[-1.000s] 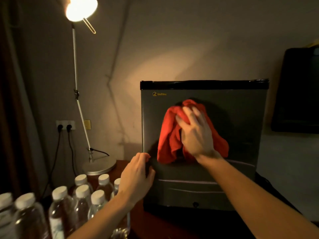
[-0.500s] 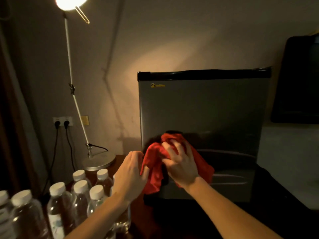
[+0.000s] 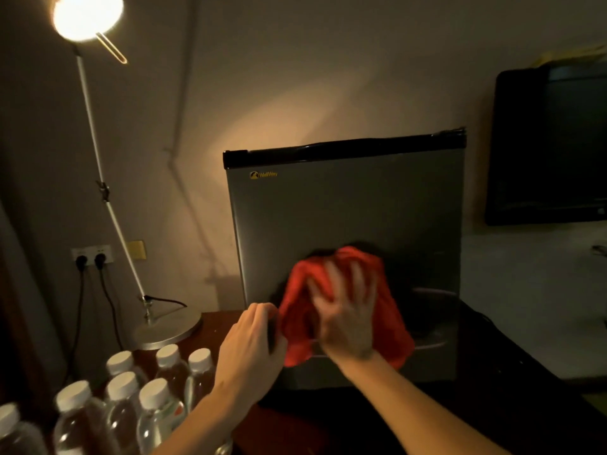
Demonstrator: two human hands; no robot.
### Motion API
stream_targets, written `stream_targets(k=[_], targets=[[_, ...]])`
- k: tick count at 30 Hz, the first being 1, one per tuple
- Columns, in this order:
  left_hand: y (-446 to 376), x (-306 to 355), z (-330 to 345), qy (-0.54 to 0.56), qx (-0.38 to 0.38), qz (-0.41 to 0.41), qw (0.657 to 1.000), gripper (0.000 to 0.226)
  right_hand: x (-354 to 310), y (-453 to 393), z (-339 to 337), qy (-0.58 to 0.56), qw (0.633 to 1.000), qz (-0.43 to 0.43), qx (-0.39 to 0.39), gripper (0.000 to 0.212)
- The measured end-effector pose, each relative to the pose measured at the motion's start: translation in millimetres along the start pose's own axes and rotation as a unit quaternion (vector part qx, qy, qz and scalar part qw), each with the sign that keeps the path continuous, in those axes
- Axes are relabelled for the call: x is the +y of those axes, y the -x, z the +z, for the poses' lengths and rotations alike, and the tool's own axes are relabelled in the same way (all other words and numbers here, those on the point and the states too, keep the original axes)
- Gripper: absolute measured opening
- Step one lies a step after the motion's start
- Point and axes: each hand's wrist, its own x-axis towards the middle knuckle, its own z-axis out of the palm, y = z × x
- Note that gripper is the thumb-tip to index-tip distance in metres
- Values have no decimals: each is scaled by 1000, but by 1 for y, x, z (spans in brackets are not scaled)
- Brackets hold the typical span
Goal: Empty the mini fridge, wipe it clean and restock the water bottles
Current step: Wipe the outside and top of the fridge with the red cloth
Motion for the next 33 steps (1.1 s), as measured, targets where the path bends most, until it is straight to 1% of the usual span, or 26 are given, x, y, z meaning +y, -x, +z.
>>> stream_targets(k=[1,2,3,6,8,10,12,15,17,19,21,22,24,26,28,30,31,33], targets=[[2,-1,2,-5,0,-8,1000,31,-12,3,7,5,997,-68,-20,37],[3,-2,3,-10,-1,-14,1000,35,-16,3,12,14,992,-118,-31,36],[4,-3,3,-14,-2,-18,1000,37,-13,1,14,17,989,-142,-33,36],[5,-4,6,-28,5,-32,999,31,29,-6,4,8,987,-162,-13,31],[5,2,12,-30,-7,-47,998,33,69,-7,-11,-13,989,-143,17,31],[7,14,19,-21,-24,-46,998,37,110,-6,-30,-14,994,-98,42,34],[7,27,24,-9,-36,-34,999,38,146,-1,-45,7,998,-41,56,30],[3,39,31,16,-32,-29,999,37,182,18,-62,30,996,42,67,27],[-2,44,36,23,-31,-33,999,37,188,40,-60,20,996,61,60,31],[-6,50,41,23,-37,-34,998,38,179,62,-51,19,999,31,14,36],[-9,56,47,24,-44,-37,998,38,171,74,-41,30,998,-42,-33,39],[-10,58,50,24,-47,-38,998,38,170,74,-39,33,996,-75,-43,38],[-11,62,56,17,-51,-35,998,40,176,63,-39,33,991,-123,-38,35],[-13,63,60,4,-51,-32,998,41,185,41,-46,27,988,-151,-24,32],[-16,62,64,-2,-49,-33,998,43,188,11,-56,8,992,-124,-1,28],[-18,58,66,-4,-43,-37,998,43,178,-9,-61,2,998,-65,26,24],[-19,56,66,-4,-40,-38,998,42,171,-10,-60,2,998,-45,39,23],[-15,49,63,-12,-34,-41,998,39,159,2,-51,-2,998,-39,53,24]])
